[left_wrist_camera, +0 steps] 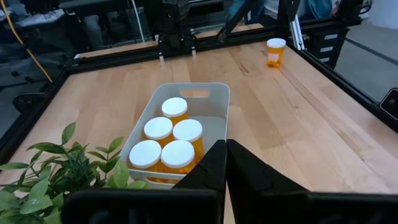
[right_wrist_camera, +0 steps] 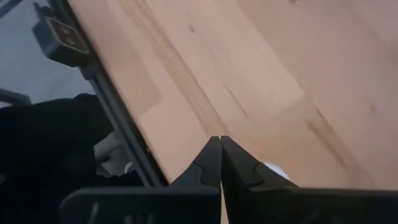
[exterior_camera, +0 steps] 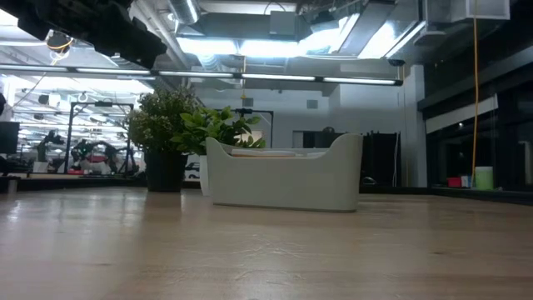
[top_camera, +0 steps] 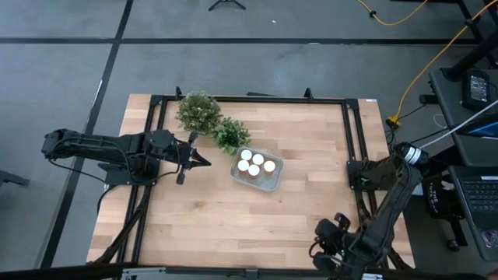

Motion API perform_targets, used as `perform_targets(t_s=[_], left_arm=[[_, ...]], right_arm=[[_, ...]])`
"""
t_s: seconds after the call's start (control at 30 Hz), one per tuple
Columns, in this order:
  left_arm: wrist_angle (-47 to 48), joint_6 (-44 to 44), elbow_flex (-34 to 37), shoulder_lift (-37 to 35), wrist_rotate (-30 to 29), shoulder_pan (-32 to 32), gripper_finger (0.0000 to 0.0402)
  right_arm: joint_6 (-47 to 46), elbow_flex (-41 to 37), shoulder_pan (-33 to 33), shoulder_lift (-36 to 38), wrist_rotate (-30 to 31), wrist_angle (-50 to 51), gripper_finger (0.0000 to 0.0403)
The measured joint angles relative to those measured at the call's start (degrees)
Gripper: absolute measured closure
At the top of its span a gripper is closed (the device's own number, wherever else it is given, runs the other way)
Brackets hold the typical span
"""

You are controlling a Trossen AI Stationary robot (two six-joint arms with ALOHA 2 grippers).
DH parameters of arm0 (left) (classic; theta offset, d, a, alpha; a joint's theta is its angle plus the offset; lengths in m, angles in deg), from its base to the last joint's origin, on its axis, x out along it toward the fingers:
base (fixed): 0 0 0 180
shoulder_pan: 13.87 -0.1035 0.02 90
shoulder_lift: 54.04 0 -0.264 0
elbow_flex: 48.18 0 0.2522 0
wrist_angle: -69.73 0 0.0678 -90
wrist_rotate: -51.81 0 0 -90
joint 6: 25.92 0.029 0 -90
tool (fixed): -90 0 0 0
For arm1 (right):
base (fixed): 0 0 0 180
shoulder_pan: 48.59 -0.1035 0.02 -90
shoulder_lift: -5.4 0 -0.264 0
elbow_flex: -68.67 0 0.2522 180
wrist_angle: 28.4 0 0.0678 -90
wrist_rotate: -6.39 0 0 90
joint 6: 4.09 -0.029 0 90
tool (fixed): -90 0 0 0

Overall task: Pick and place pill bottles into a basket
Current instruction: Put the orange pill bottle into the grey bin

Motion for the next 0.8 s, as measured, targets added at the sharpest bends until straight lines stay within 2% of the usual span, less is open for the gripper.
perform_targets(t_s=[0.23,0.43,0.6,0.8], left_arm=[[0.02,-0.09,0.0,0.0,0.01,0.0,0.0395],[0.02,-1.29,0.0,0.0,0.02,0.02,0.0399],[0.02,-1.91,0.0,0.0,0.02,0.01,0.0398],[0.02,-3.44,-0.02,0.0,0.02,0.02,0.0396]], right_arm=[[-13.39,0.05,-3.84,-0.28,-0.07,6.55,0.0403],[-17.41,-0.23,-5.44,-0.21,-0.05,6.39,0.0393],[-19.81,-0.25,-5.42,-0.21,-0.07,6.5,0.0349],[-19.82,-0.3,-5.6,-0.21,-0.09,6.61,0.0262]])
